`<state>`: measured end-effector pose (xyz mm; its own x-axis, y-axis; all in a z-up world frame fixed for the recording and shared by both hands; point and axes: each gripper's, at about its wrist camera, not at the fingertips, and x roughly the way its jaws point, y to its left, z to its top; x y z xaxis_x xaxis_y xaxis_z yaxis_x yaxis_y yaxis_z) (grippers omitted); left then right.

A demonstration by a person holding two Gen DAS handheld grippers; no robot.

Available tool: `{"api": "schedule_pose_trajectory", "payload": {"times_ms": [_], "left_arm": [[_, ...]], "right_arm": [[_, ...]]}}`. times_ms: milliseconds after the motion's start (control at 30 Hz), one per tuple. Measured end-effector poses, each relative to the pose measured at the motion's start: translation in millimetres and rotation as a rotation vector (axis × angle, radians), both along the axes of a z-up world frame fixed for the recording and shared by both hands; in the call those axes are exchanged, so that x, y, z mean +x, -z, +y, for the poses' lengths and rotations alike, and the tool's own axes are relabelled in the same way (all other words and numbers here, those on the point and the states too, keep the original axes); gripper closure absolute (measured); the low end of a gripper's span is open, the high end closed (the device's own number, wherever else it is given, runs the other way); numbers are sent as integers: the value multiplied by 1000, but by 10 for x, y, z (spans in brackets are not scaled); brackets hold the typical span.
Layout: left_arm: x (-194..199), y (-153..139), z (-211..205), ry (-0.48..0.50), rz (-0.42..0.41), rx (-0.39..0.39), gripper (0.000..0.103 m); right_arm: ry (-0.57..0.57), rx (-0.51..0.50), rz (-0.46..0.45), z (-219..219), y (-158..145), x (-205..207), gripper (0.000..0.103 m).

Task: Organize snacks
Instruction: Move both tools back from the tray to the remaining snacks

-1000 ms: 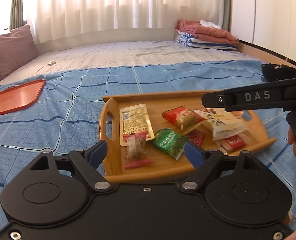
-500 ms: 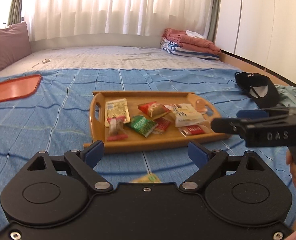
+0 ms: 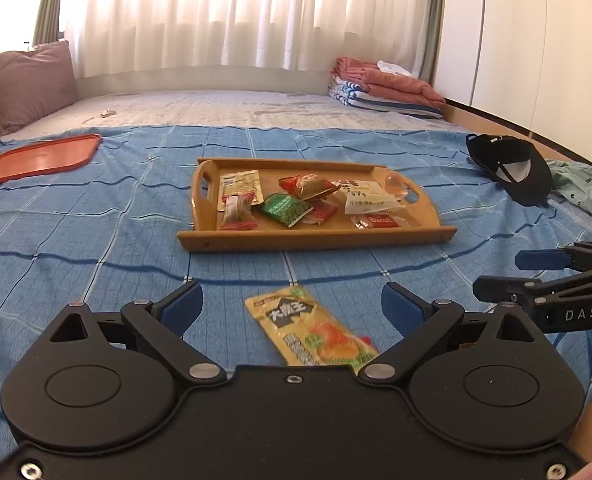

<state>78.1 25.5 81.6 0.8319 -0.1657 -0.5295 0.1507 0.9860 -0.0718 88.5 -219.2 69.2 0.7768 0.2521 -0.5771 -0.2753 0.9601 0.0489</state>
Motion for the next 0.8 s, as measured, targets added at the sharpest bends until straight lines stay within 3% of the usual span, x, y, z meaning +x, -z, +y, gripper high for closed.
{"api": "schedule_pose_trajectory", "payload": {"times_ms": [567, 800], "left_arm": [[-302, 416, -132, -8, 43, 74, 7], [-290, 563, -151, -11, 75, 86, 18]], "right_arm": [[16, -42, 41, 23, 459, -166, 13], [35, -43, 31, 78, 573, -159, 11]]}}
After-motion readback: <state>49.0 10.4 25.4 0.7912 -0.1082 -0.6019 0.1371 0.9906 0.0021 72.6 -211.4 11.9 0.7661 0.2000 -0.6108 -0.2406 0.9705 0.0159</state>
